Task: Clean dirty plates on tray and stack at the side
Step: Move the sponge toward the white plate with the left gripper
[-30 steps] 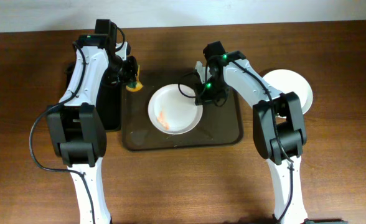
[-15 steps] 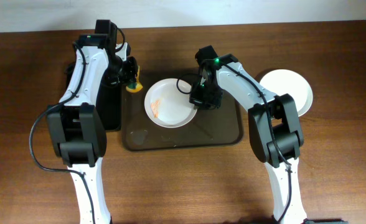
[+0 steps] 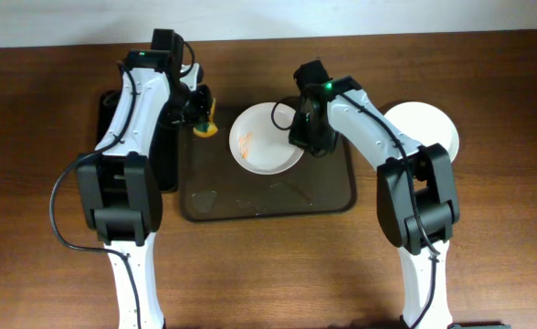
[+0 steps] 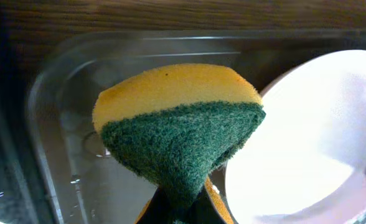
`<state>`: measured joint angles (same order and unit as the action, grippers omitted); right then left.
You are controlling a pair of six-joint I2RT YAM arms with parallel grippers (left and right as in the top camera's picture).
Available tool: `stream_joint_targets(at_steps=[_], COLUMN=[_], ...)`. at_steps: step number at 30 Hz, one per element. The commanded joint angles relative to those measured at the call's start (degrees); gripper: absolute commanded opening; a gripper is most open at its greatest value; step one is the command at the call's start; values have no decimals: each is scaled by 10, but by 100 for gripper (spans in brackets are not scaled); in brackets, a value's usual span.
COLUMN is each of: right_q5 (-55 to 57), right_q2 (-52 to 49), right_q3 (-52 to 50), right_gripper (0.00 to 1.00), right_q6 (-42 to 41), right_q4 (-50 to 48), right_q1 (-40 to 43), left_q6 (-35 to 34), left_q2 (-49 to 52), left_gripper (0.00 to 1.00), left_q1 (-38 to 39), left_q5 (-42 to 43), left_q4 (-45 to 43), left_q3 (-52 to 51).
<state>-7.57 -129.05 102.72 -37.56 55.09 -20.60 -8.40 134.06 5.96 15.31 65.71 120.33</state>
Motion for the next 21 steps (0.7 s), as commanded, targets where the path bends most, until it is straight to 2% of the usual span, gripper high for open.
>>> stream_joint_targets(at_steps=[1, 7, 14, 21], right_q5=[18, -15, -33, -139], right_q2=[11, 11, 11, 11], right_q3=[-41, -106, -109, -131], right_gripper=[4, 4, 4, 4], right_q6=[-7, -7, -4, 64], right_q4=[-19, -91, -95, -155], right_q1=[-9, -5, 5, 26], left_q6=[25, 41, 73, 120], left_q2=[3, 3, 9, 25], left_gripper=[1, 1, 1, 1], left_q1=[15, 37, 72, 85], left_q5=[-4, -2, -8, -6], left_q4=[-4, -10, -14, -13], left_q3=[7, 7, 7, 4])
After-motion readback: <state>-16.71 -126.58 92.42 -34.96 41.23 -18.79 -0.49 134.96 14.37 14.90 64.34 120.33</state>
